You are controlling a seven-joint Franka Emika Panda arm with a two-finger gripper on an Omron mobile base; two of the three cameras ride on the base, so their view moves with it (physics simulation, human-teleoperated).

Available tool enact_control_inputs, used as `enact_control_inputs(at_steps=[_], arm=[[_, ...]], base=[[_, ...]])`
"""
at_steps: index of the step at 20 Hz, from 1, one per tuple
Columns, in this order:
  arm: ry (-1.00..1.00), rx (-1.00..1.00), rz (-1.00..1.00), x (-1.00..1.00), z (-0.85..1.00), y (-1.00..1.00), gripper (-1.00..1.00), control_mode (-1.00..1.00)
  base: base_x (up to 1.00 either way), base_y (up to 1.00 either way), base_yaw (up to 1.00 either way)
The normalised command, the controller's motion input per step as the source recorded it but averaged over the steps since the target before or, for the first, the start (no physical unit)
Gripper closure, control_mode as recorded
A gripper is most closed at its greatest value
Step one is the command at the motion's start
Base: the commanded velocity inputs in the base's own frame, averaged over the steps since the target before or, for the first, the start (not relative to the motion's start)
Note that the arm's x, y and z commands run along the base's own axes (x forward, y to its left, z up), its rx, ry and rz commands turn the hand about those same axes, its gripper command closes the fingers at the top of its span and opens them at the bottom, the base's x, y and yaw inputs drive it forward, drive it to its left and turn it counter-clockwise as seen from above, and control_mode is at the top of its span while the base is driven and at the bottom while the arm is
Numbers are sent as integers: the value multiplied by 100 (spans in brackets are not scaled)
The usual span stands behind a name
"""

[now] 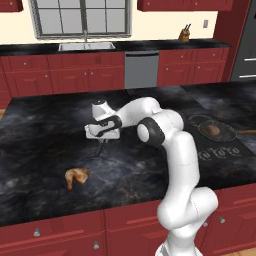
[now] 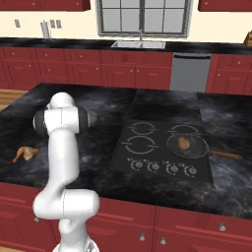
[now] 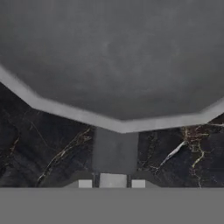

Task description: Place both pans onto different burners. Then place the potato and the chicken drumstick on different pans.

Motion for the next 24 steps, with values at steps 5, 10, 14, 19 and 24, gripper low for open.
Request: enact_control_inputs(at_steps=[5, 10, 14, 19, 24], arm=[[-13, -3, -7, -50, 40, -29, 100, -100], [-21, -1, -20, -65, 29, -23, 100, -100], [-17, 0, -30, -64, 21, -31, 100, -100], [-9, 2, -37, -58, 9, -35, 100, -100], [0, 2, -34, -33, 0, -30, 100, -100]], base=[[0, 0, 0], [0, 0, 0], [0, 0, 0], [0, 0, 0], [0, 0, 0]])
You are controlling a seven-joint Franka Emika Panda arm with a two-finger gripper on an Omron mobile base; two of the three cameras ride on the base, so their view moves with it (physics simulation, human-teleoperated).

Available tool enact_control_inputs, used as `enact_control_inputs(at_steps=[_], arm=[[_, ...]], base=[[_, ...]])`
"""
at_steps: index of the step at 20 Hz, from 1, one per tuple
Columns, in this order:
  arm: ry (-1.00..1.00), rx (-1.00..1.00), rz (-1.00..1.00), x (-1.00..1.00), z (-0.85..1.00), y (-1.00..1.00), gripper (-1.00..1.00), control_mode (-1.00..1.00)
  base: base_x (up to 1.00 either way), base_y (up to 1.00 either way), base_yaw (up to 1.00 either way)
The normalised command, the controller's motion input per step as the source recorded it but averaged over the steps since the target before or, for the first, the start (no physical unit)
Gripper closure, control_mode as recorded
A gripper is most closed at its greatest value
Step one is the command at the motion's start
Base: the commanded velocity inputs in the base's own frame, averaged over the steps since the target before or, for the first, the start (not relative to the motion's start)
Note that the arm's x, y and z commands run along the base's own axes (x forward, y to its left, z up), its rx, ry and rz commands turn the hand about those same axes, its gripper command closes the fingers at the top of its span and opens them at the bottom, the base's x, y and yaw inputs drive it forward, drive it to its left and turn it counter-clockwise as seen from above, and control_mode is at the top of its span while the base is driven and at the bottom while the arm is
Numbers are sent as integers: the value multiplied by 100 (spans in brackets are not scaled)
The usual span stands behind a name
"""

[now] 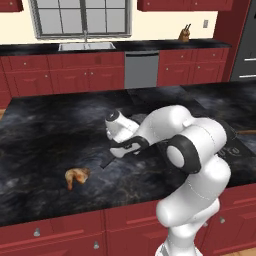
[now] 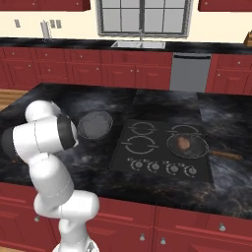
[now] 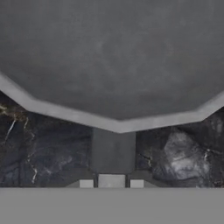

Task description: Place both pans onto different burners. Then place the potato and the chicken drumstick on different pans.

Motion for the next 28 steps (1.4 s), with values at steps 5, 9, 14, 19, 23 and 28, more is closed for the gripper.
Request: enact_control_inputs(at_steps=[5, 9, 14, 19, 23, 28], arm=[[1, 5, -29, -19, 0, -37, 100, -100], [3, 6, -23, -3, 0, -47, 100, -100], [6, 6, -9, 10, -3, -53, 100, -100], [10, 10, 2, 36, -16, -55, 100, -100], [13, 12, 5, 39, -29, -52, 100, -100], [13, 11, 9, 42, -26, -42, 100, -100]], base=[[0, 0, 0], [0, 0, 0], [0, 0, 0], [0, 0, 0], [0, 0, 0], [0, 0, 0]])
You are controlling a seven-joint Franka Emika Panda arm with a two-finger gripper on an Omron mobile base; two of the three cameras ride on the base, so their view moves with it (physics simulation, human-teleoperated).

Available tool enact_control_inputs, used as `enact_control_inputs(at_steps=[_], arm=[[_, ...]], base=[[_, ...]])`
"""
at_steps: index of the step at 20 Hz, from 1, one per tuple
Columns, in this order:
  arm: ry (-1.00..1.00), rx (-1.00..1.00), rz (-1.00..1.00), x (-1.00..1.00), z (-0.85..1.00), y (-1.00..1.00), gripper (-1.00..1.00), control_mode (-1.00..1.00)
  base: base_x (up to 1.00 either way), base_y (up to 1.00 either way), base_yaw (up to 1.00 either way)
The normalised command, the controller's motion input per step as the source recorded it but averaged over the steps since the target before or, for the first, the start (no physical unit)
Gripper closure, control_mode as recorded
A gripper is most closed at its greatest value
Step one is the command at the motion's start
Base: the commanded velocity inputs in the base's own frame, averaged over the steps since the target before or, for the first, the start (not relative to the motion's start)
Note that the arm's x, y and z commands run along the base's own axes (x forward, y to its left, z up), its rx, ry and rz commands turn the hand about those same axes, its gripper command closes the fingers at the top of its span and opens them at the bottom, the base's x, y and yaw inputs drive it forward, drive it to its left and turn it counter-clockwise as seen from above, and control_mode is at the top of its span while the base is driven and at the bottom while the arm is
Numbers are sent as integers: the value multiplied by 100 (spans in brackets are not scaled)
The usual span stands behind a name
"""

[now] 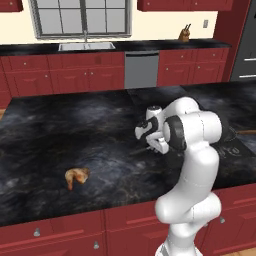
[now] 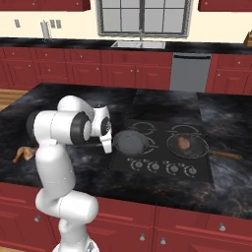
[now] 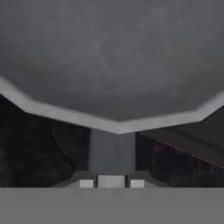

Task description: Place both pans onto different burners. Then place the potato and the chicken drumstick on different pans.

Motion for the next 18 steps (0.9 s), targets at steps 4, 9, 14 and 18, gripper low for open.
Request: enact_control_inputs(at_steps=[4, 9, 14, 18], arm=[[13, 5, 11, 49, -20, -25, 100, -100], [11, 2, 9, 47, -20, -33, 100, -100], [8, 0, 8, 25, -26, -52, 100, -100], [6, 0, 10, 0, -31, -46, 100, -100]], base=[[0, 0, 0], [0, 0, 0], [0, 0, 0], [0, 0, 0]])
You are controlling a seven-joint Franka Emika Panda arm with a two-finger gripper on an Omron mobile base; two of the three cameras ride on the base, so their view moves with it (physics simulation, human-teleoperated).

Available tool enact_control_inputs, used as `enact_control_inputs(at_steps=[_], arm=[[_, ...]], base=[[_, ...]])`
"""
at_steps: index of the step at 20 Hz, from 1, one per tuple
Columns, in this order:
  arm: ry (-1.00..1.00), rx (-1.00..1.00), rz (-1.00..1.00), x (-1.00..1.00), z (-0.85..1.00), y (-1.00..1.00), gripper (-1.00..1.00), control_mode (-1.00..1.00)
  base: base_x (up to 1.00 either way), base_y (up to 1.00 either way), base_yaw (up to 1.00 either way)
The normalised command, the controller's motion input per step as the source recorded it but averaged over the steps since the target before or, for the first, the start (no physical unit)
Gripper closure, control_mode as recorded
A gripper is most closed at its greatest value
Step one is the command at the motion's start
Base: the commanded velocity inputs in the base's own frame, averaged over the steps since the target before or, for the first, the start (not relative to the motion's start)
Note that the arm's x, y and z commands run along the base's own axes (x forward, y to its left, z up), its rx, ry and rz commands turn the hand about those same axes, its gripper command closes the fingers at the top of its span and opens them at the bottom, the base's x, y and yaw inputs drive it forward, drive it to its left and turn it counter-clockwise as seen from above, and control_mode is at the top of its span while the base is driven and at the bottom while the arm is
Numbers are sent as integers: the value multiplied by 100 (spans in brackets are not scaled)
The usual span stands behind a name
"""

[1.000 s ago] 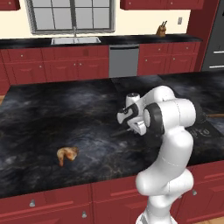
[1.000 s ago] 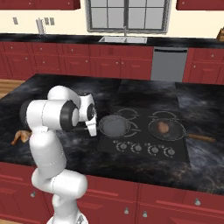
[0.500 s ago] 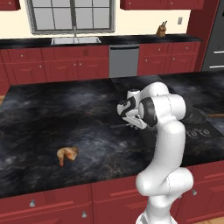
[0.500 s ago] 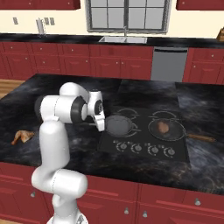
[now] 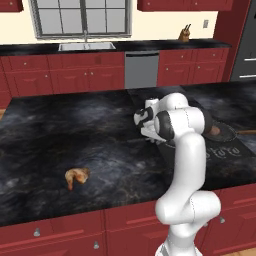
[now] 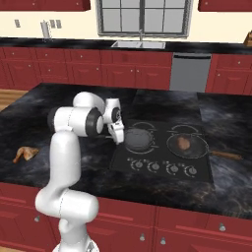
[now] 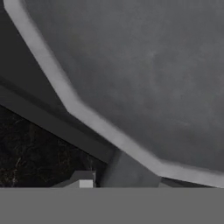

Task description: Place both pans onto different burners. Then place the potato and the chicken drumstick on different pans.

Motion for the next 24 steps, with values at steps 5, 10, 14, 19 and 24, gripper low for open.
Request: enact_control_inputs(at_steps=[5, 10, 14, 19, 24], arm=[[0, 0, 9, -32, -29, -46, 100, -100], [0, 0, 5, -64, -23, -37, 100, -100], [-5, 0, 2, -83, -20, -12, 100, -100], [-5, 0, 1, -70, -28, 0, 100, -100], [0, 0, 0, -25, -57, 0, 100, -100]], base=[[0, 0, 0], [0, 0, 0], [0, 0, 0], [0, 0, 0], [0, 0, 0]])
